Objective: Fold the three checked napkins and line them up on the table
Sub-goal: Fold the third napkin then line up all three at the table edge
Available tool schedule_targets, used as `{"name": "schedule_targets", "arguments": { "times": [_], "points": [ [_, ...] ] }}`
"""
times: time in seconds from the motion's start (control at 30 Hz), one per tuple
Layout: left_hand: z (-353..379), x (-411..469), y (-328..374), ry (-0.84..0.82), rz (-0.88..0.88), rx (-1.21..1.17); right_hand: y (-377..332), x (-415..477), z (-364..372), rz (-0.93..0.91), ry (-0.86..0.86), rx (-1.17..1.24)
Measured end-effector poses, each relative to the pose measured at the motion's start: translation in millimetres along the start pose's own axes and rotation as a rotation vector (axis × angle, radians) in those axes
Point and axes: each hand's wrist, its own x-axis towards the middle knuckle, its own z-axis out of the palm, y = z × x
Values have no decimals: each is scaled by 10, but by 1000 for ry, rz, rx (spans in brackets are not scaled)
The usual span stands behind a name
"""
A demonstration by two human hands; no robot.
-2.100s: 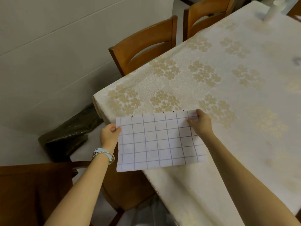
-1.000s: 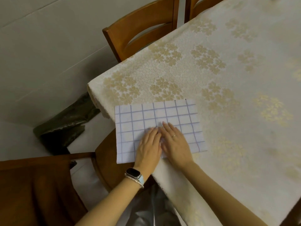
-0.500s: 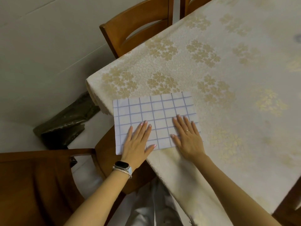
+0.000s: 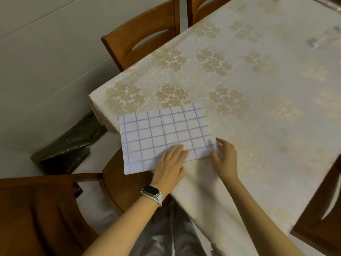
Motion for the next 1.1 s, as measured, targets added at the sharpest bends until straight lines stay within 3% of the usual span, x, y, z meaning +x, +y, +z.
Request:
{"name": "schedule_targets", "arguments": {
  "times": [0.2, 1.1],
  "points": [
    [169, 41, 190, -64, -17, 59, 52, 5, -73, 192, -22, 74],
    [282, -42, 213, -114, 26, 90, -97, 127, -178, 292, -32, 268]
  ]
}}
